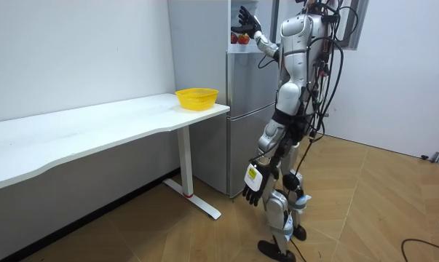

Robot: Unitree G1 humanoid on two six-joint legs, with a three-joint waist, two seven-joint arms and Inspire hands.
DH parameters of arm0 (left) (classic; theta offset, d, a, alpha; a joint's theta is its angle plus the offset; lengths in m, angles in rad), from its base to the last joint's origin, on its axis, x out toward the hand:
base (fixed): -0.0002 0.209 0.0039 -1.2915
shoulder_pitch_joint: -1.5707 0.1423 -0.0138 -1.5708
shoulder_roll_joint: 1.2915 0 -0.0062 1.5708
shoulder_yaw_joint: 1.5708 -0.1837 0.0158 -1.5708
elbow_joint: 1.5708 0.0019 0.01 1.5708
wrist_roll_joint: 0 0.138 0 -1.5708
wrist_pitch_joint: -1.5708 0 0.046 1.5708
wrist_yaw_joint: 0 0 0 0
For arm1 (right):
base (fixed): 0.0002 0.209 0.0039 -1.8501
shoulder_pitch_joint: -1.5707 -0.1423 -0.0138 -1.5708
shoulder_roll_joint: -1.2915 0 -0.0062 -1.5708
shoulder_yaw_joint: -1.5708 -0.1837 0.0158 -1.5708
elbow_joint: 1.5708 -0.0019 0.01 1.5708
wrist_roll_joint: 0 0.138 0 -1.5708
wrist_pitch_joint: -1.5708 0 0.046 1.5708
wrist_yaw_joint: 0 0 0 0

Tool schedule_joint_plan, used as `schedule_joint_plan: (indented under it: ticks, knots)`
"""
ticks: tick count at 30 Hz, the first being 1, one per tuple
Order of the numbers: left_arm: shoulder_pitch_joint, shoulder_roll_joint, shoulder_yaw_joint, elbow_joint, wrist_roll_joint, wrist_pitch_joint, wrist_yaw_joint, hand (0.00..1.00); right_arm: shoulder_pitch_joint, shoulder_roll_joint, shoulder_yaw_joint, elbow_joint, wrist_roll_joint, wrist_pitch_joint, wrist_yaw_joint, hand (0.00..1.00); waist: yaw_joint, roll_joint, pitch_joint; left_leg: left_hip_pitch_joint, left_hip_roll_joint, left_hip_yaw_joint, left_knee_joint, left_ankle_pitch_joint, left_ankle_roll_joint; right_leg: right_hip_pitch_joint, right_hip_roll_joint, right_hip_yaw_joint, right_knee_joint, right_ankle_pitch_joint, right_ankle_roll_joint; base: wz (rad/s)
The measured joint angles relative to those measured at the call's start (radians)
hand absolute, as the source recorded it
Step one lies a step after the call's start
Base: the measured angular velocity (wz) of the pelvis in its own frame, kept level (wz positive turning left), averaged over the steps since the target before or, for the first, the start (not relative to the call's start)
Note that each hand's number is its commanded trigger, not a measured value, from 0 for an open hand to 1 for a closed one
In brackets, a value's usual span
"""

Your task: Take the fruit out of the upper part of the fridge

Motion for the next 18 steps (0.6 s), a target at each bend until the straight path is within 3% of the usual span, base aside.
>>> schedule_joint_plan:
  ticks: [10, 16, 18]
  knots:
    - [-0.002, 0.000, 0.000, -0.009, 0.000, 0.000, 0.012, 0.00, 0.000, -0.020, 0.002, 0.000, -0.008, 0.001, -0.030, 0.00, 0.007, -0.007, -0.0005, 0.004, 0.000, -0.001, -0.001, 0.000, 0.000, -0.002, 0.000, 0.001, -0.001, 0.000, 0.000, 0.00]
    - [-0.010, 0.002, 0.000, -0.008, -0.001, 0.005, 0.010, 0.00, -0.008, -0.045, 0.009, 0.015, -0.127, 0.003, 0.030, 0.00, 0.031, -0.020, 0.0059, 0.004, 0.001, -0.002, -0.001, 0.002, -0.002, -0.002, 0.001, -0.002, -0.001, 0.000, 0.000, -0.01]
    - [-0.010, 0.003, 0.000, -0.005, -0.001, 0.006, 0.010, 0.00, -0.033, -0.055, 0.031, 0.057, -0.135, 0.011, 0.039, 0.00, 0.031, -0.023, 0.0048, 0.004, 0.001, -0.002, -0.001, 0.002, -0.002, -0.001, 0.001, -0.005, -0.001, 0.000, 0.000, 0.00]
